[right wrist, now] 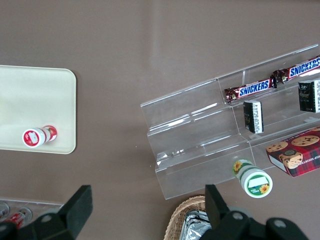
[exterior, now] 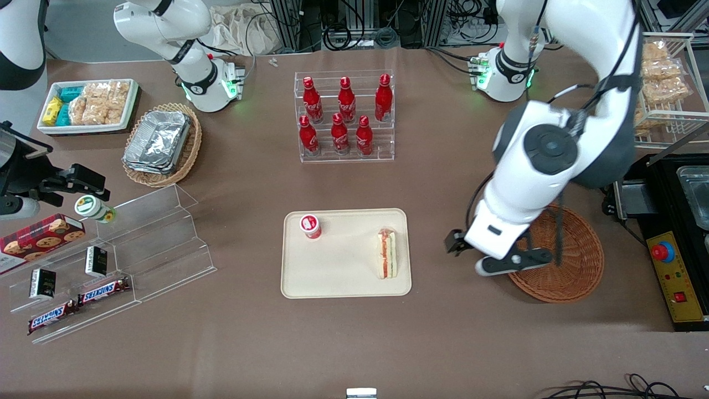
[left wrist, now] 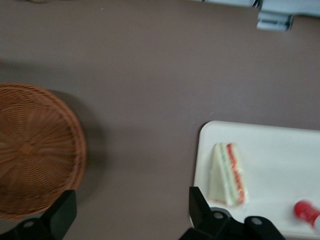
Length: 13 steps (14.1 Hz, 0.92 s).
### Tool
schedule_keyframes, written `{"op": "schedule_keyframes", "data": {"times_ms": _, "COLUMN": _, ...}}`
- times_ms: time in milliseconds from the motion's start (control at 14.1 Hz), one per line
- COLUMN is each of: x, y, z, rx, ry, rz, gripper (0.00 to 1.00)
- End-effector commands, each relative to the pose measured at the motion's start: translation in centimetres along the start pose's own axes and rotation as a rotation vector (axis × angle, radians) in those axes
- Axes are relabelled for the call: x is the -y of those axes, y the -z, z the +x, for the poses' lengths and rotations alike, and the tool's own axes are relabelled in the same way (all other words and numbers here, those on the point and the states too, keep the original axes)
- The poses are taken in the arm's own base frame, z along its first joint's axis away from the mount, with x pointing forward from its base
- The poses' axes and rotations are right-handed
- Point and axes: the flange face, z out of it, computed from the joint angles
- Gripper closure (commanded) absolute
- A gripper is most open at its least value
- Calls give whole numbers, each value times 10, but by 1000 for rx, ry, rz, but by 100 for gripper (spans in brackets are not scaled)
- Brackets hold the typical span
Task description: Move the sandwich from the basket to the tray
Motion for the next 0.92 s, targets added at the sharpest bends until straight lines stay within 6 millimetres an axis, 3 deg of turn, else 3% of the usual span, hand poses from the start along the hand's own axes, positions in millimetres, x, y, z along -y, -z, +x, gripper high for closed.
{"op": "schedule_keyframes", "data": {"times_ms": 0, "x": 40, "y": 30, "z": -8, "rx": 72, "ry": -111, "rz": 27, "gripper": 0}}
{"op": "schedule_keyframes", "data": {"times_ms": 426, "x": 141, "y": 70, "z": -8, "rx": 169, "ry": -184, "rz": 72, "gripper": 0}}
{"op": "schedule_keyframes", "data": {"times_ms": 567, "x": 172, "y": 87, "z": -14, "rx": 206, "ry": -159, "rz": 1, "gripper": 0}}
{"op": "schedule_keyframes", "data": {"times_ms": 709, "x": 185, "y": 104, "z": -20, "rx": 199, "ry": -261, "rz": -14, "gripper": 0}}
{"op": "schedule_keyframes", "data": {"times_ms": 851, "x": 229, "y": 117, "z": -24, "rx": 209, "ry": -216, "rz": -41, "gripper": 0}}
